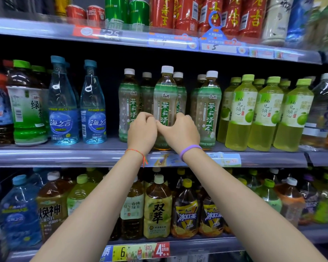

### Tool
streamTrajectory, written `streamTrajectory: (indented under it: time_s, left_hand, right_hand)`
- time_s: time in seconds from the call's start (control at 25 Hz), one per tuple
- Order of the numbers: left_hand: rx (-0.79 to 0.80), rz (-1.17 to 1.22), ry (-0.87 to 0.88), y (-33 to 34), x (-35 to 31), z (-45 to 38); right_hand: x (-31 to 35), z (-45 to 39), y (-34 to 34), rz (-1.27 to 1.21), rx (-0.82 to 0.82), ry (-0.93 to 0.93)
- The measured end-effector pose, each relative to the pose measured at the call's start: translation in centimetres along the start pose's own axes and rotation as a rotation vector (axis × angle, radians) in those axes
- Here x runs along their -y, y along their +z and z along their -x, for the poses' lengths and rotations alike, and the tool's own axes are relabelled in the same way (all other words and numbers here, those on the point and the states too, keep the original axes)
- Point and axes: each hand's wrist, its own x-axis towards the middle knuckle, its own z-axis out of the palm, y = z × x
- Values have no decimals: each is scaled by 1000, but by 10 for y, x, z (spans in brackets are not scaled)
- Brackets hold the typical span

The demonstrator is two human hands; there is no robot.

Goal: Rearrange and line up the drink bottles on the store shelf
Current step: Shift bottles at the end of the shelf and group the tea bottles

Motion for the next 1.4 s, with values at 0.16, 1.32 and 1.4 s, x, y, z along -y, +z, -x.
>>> streamTrajectory:
  time_s: [0.16, 1.32, 1.4]
  left_hand:
    - [28, -3, -34, 10, -6, 1]
    - [-241, -159, 289, 7, 11, -4]
    - [-328, -200, 241, -8, 21, -6]
  right_hand:
    - [-5, 1, -1, 86, -5, -24]
    - [-26, 21, 1, 96, -247, -460]
    - [-17, 22, 7, 51, -302, -577]
